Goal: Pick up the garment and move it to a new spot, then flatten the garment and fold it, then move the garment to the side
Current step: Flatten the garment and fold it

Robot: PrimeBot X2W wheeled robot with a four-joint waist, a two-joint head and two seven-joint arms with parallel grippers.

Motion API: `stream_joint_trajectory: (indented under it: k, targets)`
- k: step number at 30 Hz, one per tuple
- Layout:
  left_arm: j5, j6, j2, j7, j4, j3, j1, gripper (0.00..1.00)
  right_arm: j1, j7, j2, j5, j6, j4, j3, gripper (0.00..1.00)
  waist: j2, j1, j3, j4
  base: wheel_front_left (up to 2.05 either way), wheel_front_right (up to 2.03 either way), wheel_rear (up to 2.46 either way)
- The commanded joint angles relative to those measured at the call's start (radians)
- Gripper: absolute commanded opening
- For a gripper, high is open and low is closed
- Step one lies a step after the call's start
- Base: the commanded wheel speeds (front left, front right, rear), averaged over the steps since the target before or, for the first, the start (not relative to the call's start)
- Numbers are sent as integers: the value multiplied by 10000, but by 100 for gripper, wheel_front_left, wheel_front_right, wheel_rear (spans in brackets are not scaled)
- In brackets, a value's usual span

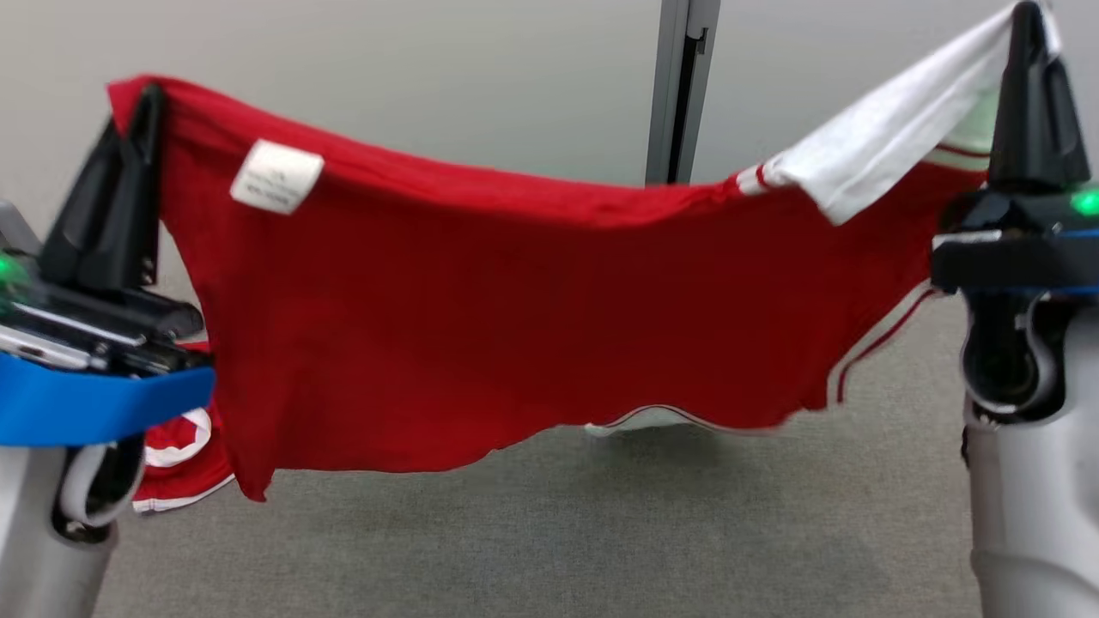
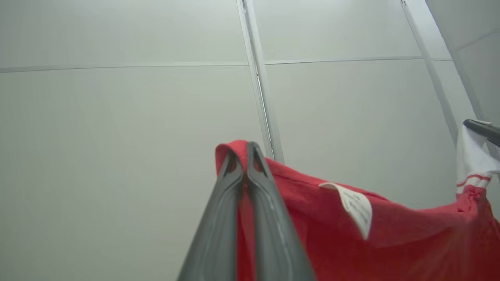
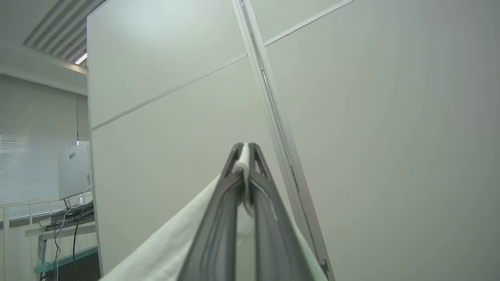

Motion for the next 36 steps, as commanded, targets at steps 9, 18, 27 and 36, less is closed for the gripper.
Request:
stream_joint_trajectory:
  k: [9, 18, 27, 36]
  targets:
    - [-889, -9, 344, 212, 1225, -130, -1661, 0, -1911, 1495, -215, -820, 1, 165, -169, 0, -1, 1, 660, -200, 0, 0, 0]
    - [-1704, -9, 0, 109, 2889, -981, -4040, 0, -4797, 552, 73, -2626, 1, 2113, -604, 0, -1, 1, 2753, -452, 0, 0, 0]
    - [-1577, 2, -655, -4, 4026, 30, -5871, 0, -7346, -737, 74, -2975, 1, 3762, -1303, 0, -1, 1, 3763, -818, 0, 0, 0]
    - [-1962, 2, -1051, -10, 4665, 269, -2530, 0, -3622, -881, 45, -1131, -2, 3257, -803, 0, -1, 1, 4026, -1082, 0, 0, 0]
